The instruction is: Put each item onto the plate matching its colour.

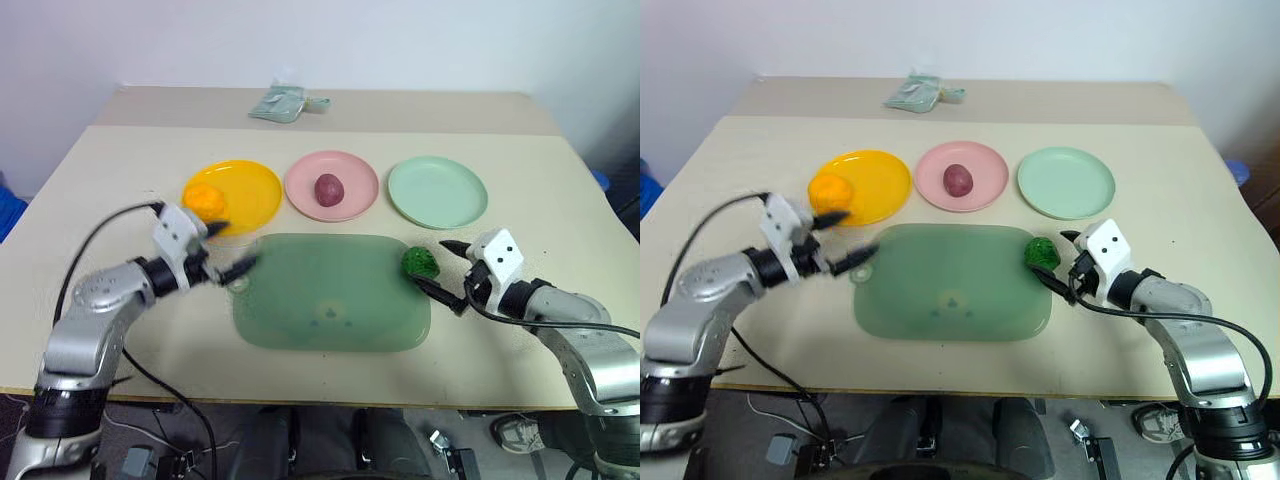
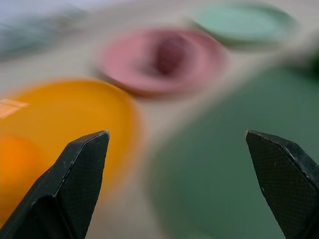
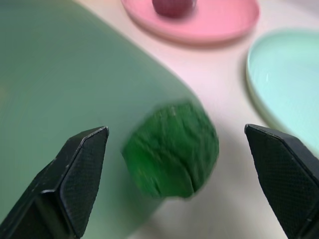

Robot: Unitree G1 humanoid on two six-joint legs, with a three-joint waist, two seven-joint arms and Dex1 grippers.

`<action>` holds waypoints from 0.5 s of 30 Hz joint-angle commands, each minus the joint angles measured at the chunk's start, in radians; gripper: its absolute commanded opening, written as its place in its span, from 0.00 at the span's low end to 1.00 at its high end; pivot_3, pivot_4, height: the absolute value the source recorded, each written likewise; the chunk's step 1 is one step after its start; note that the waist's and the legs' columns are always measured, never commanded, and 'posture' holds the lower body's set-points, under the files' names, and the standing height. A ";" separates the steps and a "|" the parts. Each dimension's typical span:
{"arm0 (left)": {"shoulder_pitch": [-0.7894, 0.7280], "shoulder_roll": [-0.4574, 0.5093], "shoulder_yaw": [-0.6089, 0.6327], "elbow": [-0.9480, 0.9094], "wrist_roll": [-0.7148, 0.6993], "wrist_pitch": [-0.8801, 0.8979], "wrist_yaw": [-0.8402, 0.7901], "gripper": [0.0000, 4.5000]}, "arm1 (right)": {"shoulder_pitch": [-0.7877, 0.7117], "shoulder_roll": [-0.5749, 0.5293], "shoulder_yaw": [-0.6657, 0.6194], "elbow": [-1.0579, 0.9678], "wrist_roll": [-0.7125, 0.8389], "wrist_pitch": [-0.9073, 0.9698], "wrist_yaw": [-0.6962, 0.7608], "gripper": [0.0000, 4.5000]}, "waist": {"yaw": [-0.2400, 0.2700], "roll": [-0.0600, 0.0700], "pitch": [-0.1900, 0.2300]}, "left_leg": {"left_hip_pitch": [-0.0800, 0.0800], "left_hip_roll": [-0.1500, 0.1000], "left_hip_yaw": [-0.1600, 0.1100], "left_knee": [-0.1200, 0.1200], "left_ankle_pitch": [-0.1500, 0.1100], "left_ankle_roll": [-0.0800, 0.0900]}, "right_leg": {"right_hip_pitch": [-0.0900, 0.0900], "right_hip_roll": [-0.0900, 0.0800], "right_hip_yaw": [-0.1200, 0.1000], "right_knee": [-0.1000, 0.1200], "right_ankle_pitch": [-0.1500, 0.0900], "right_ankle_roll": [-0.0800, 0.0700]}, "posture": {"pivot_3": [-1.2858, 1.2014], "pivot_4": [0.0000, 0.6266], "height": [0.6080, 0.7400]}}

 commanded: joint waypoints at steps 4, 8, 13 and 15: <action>0.002 -0.010 -0.049 -0.114 -0.052 0.013 -0.034 1.00 | -0.031 0.029 0.016 0.024 -0.014 0.028 -0.018 0.80 | 0.002 0.000 0.000 | 0.000 0.000 0.000 0.000 -0.001 0.002 | 0.000 0.000 0.000 0.000 0.000 0.000 | 0.52 0.24 1.00; 0.002 -0.028 -0.062 -0.131 -0.058 0.024 -0.021 1.00 | -0.054 0.041 0.015 0.032 -0.028 0.015 -0.031 0.48 | 0.001 0.000 0.000 | 0.000 0.000 0.000 0.000 -0.001 0.002 | -0.001 0.000 0.000 0.000 0.000 0.000 | 0.52 0.24 1.00; 0.007 -0.036 -0.069 -0.134 -0.057 0.022 -0.010 1.00 | -0.173 0.105 0.001 0.103 -0.054 -0.009 -0.111 0.47 | -0.005 0.000 0.000 | 0.000 0.000 0.000 -0.001 -0.001 0.002 | -0.001 0.000 0.000 0.000 0.000 0.000 | 0.52 0.24 1.00; 0.006 -0.046 -0.072 -0.135 -0.057 0.020 0.000 1.00 | -0.287 0.142 0.023 0.234 -0.125 -0.033 -0.189 0.47 | -0.017 0.000 0.000 | 0.000 0.000 0.000 -0.001 -0.001 0.002 | -0.001 0.001 0.000 0.001 0.000 0.000 | 0.52 0.24 1.00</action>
